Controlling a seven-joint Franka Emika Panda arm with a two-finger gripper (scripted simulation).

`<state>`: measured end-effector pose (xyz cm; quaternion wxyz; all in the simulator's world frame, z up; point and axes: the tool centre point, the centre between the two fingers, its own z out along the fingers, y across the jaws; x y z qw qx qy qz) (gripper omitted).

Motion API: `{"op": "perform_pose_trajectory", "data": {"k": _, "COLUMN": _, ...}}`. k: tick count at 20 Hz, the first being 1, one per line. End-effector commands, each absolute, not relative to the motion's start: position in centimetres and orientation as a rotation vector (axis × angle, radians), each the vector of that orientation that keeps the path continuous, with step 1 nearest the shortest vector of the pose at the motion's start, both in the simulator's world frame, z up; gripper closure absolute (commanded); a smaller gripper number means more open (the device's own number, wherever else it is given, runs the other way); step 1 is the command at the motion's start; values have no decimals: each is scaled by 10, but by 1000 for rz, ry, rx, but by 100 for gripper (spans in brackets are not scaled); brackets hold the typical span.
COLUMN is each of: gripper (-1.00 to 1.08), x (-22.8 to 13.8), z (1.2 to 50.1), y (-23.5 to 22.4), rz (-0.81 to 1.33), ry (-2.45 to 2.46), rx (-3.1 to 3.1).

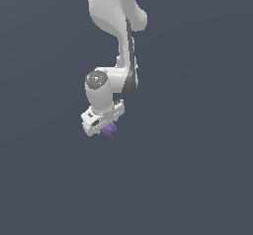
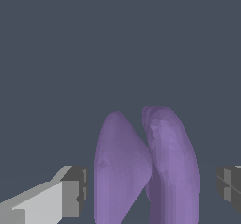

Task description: Pick up the object and move it to a goal position.

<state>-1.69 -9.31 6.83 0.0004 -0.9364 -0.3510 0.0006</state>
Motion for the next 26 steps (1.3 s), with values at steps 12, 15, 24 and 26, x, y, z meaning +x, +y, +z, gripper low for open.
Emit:
{"op": "perform_pose_trajectory", "data": {"k": 12, "gripper": 108, "x": -16, "z": 62, "y": -93, "rz": 0, "ry": -1103, "rx": -2941}}
{"op": "perform_pose_trajectory", "data": {"k": 15, "gripper": 108, "x": -15, "z": 63, "y": -94, "rz": -1, "ry": -1103, "rx": -2942}}
{"op": "perform_pose_trajectory", "data": {"k": 24, "gripper": 108, "x": -24, "z": 86, "y": -103, "rz": -1, "ry": -1103, "rx": -2942}}
{"op": "perform_pose_trajectory", "data": {"k": 26, "gripper": 108, "x": -28, "z": 96, "y": -107, "rz": -1, "ry": -1103, "rx": -2942}}
